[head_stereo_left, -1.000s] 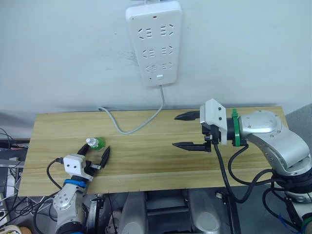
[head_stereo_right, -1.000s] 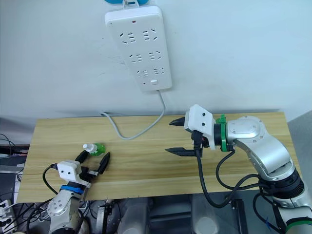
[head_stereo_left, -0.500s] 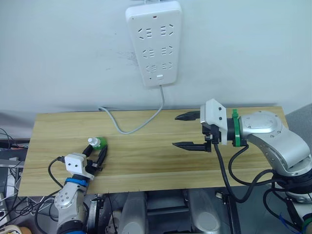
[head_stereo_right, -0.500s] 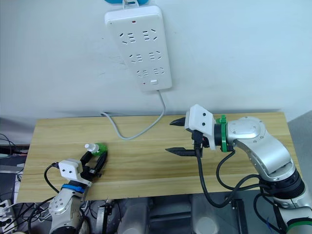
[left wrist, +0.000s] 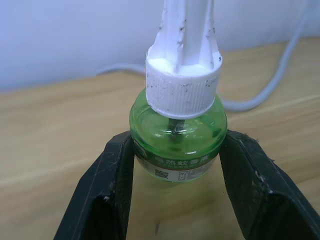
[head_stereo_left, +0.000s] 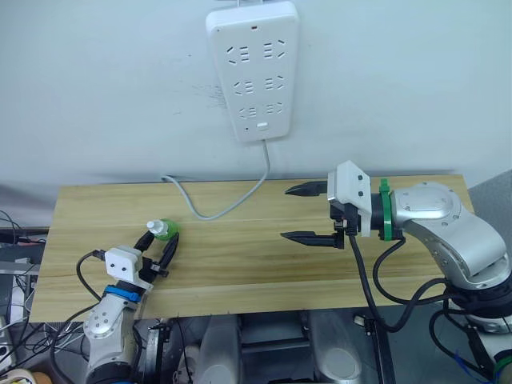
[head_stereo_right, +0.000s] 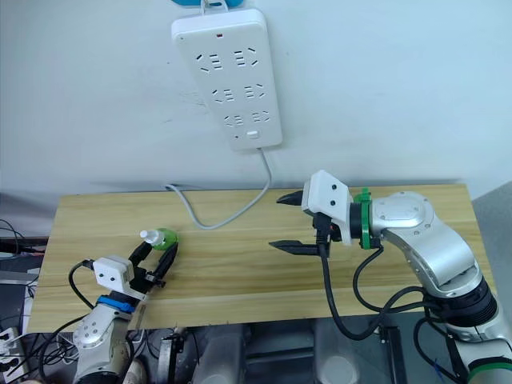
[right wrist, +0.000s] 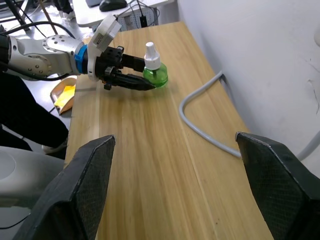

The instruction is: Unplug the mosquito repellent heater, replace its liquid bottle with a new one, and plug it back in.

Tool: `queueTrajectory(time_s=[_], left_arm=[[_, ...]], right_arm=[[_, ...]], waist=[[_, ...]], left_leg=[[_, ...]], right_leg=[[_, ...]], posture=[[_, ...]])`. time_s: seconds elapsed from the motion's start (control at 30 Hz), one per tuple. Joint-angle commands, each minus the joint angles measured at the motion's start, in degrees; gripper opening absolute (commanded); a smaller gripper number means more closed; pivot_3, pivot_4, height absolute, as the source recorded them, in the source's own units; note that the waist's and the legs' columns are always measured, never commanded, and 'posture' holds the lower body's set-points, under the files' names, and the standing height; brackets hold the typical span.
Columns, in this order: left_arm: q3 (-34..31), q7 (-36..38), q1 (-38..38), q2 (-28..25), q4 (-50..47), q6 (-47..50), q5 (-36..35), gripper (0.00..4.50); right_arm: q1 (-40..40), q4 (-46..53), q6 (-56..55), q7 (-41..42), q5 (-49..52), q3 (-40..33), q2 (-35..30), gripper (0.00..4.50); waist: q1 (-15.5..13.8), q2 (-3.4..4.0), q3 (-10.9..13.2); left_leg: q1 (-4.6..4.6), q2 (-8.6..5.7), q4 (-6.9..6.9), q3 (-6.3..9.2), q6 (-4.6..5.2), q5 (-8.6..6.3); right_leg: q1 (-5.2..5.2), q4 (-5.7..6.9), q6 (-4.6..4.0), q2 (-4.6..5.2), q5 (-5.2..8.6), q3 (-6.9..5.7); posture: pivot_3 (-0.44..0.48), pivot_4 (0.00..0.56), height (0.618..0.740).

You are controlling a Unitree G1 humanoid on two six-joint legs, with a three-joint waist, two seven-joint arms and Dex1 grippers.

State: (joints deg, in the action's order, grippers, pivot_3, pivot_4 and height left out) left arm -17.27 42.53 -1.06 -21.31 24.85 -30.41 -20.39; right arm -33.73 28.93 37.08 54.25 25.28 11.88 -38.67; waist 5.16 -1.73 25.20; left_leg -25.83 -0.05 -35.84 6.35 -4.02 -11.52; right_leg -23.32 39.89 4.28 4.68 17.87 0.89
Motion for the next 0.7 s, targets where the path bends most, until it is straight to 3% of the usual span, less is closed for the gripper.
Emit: queueTrajectory(time_s=[0.03,0.3,0.7], left_arm=[[1.5,2.7,2.6,-1.6,-7.8,4.4,-2.5,2.19],[4.4,7.7,4.4,-8.8,-24.7,22.8,-8.7,2.19],[6.8,14.6,-5.2,-18.0,-34.5,38.4,-12.3,2.19]], right_arm=[[0.5,1.3,-1.9,-0.8,-0.7,0.1,0.9,4.03],[1.3,1.3,-3.2,-2.3,-1.7,0.4,3.0,4.03],[1.1,0.8,-4.5,-4.6,-2.9,1.2,7.1,4.03]], waist=[[0.0,0.0,0.0],[0.0,-0.01,0.0],[0.0,-0.05,-0.1]], left_leg=[[0.0,-0.01,0.01,0.0,0.0,0.0],[-0.03,-0.01,0.04,0.04,-0.01,0.01],[-0.08,-0.02,0.06,0.05,-0.24,0.14]], right_leg=[[0.0,0.0,0.0,0.0,0.0,0.0],[-0.02,-0.02,0.0,0.01,0.0,-0.04],[-0.07,-0.04,0.0,0.02,0.0,-0.1]], posture=[[-0.149,0.448,0.73],[-0.137,0.414,0.73],[-0.146,0.366,0.73]])
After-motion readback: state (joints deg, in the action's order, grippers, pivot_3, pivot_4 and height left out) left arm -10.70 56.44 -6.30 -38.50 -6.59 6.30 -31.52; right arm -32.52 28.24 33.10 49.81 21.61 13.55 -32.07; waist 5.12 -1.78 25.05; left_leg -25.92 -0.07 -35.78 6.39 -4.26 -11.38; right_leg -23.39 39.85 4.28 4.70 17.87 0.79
